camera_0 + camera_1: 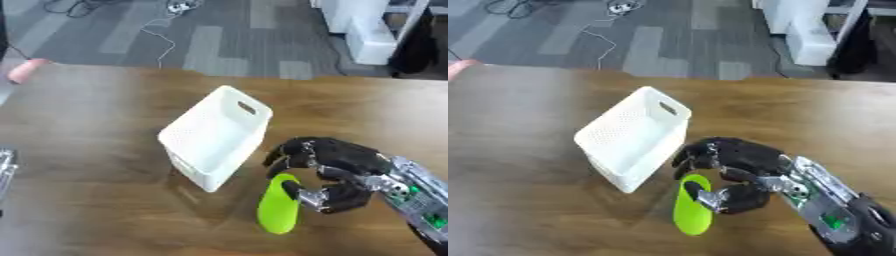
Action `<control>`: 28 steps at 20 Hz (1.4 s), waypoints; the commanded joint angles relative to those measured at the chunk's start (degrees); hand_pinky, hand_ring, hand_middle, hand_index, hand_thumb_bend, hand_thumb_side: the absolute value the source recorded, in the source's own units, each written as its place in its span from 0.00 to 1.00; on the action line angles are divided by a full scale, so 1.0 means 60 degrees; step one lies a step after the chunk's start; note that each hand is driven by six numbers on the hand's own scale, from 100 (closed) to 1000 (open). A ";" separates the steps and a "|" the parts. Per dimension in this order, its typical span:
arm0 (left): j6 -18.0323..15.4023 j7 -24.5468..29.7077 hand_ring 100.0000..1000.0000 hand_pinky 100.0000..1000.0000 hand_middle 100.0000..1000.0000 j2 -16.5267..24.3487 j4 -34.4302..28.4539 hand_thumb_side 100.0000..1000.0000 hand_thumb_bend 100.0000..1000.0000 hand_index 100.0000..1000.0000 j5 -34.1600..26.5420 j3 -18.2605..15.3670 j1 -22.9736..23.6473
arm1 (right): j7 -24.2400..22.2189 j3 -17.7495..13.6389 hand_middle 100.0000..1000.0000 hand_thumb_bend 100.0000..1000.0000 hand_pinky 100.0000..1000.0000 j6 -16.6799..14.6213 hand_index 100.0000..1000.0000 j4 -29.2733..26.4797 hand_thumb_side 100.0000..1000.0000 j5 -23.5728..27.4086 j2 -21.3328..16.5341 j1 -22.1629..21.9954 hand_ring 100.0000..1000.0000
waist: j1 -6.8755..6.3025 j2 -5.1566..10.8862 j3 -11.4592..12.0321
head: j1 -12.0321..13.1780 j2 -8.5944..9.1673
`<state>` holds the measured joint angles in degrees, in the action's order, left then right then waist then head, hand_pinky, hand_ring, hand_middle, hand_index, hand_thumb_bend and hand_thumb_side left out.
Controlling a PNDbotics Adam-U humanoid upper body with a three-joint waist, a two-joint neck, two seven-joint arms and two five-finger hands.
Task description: Pick up objects on the table and place them in the box.
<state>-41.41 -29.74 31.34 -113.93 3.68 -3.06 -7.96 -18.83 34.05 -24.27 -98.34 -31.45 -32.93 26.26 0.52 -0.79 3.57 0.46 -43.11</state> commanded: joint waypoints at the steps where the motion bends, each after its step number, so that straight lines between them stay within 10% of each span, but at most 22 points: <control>1: -0.0409 -0.0433 0.58 0.57 0.69 0.0198 -0.0110 1.00 0.70 0.70 0.0026 -0.0065 -0.0071 | 0.0407 -0.0253 0.76 0.07 0.86 -0.0376 0.76 -0.0366 1.00 -0.0881 -0.0078 0.0165 0.80 | -0.0017 0.0102 -0.0003 | -0.0040 0.0022; 18: -0.0399 -0.0419 0.58 0.57 0.69 0.0160 -0.0110 1.00 0.70 0.70 0.0024 -0.0049 -0.0093 | 0.1502 -0.0159 0.78 0.01 0.83 0.0002 0.77 0.1444 1.00 -0.2123 0.1291 0.0164 0.80 | -0.0049 0.0076 -0.0025 | -0.0147 -0.0053; 28: -0.0408 -0.0429 0.58 0.57 0.69 0.0174 -0.0110 1.00 0.70 0.70 0.0033 -0.0062 -0.0074 | 0.1082 -0.0148 0.81 0.04 0.82 0.0634 0.78 0.1872 1.00 -0.1182 0.1331 -0.0216 0.83 | -0.0043 0.0089 -0.0039 | -0.0141 -0.0079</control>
<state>-41.40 -29.75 31.34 -113.93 3.68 -3.06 -7.96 -12.09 33.78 -21.07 -86.63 -39.57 -24.81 24.60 0.45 -0.78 3.33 -0.02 -43.61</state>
